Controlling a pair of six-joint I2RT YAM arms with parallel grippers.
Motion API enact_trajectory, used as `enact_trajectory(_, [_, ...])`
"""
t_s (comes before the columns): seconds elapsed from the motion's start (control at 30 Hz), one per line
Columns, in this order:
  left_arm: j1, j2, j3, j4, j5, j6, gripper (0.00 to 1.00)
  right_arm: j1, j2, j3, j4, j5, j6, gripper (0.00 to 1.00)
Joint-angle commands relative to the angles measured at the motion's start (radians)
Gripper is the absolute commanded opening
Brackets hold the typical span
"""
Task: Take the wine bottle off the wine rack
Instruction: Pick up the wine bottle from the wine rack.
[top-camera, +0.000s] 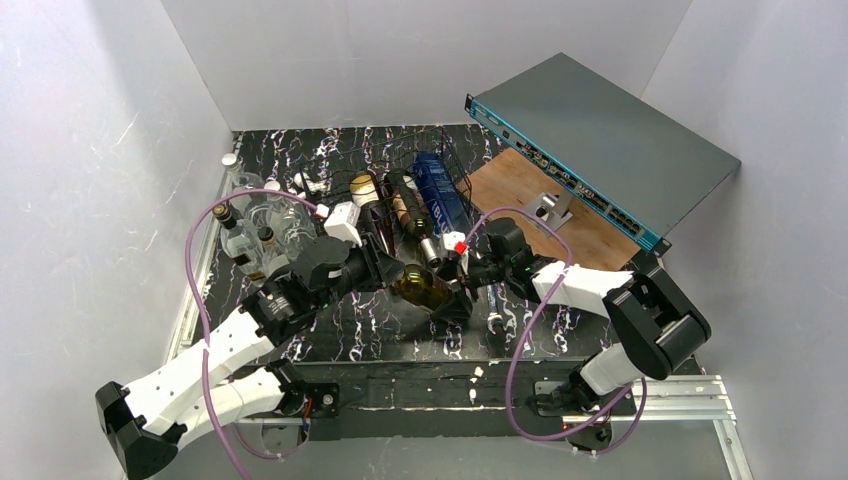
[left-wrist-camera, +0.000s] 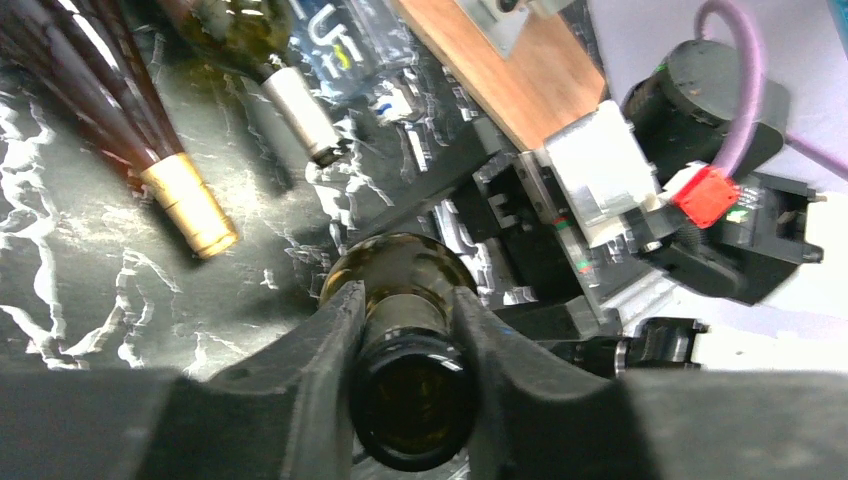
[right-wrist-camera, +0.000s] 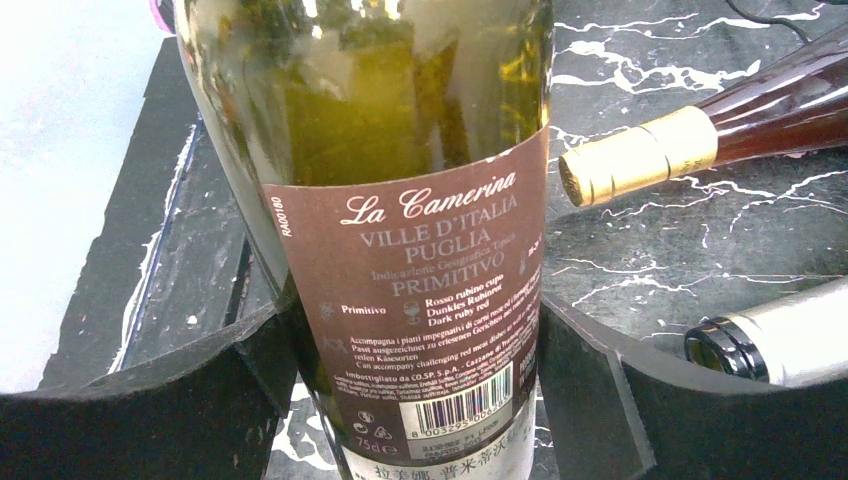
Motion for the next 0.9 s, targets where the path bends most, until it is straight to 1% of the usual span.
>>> enact_trajectory(0.0, [-0.004, -0.032, -0.014, 0.039, -0.008, -0.02, 0.13, -0.004, 0.0, 0.013, 0.109, -0.027, 0.022, 0.38])
enact_trajectory(0.07, [-0.004, -0.03, -0.007, 0.04, -0.005, 0.001, 0.01, -0.005, 0.001, 0.015, 0.111, -0.024, 0.028, 0.4])
enact_trajectory(0.1, [-0.004, -0.027, -0.001, 0.04, -0.002, 0.017, 0.0, -0.004, 0.001, 0.015, 0.109, -0.021, 0.032, 0.42])
enact_trajectory(0.13, [-0.004, -0.027, 0.007, 0.037, -0.001, 0.036, 0.0, -0.005, 0.003, 0.019, 0.102, -0.015, 0.036, 0.46])
enact_trajectory(0.2, [-0.004, -0.026, 0.026, 0.03, -0.003, 0.076, 0.0, -0.005, 0.004, 0.03, 0.075, 0.0, 0.038, 0.61])
enact_trajectory(0.27, [-0.004, -0.025, 0.061, 0.013, -0.002, 0.119, 0.0, -0.004, 0.002, 0.037, 0.051, 0.007, 0.036, 0.8])
enact_trajectory(0.33, [-0.005, -0.02, 0.095, -0.017, -0.001, 0.158, 0.0, -0.005, -0.004, 0.037, 0.044, 0.007, 0.04, 0.96])
enact_trajectory(0.37, [-0.004, -0.019, 0.109, -0.033, 0.0, 0.177, 0.0, -0.005, -0.005, 0.037, 0.044, 0.002, 0.041, 0.98])
enact_trajectory(0.5, [-0.003, -0.02, 0.168, -0.107, -0.006, 0.224, 0.0, -0.005, -0.006, 0.052, 0.011, -0.023, 0.033, 0.98])
enact_trajectory(0.7, [-0.004, -0.043, 0.239, -0.224, -0.043, 0.287, 0.0, -0.006, -0.034, 0.075, -0.073, -0.058, -0.053, 0.98])
enact_trajectory(0.87, [-0.004, -0.037, 0.33, -0.343, -0.066, 0.34, 0.0, -0.014, -0.043, 0.093, -0.14, -0.076, -0.112, 0.98])
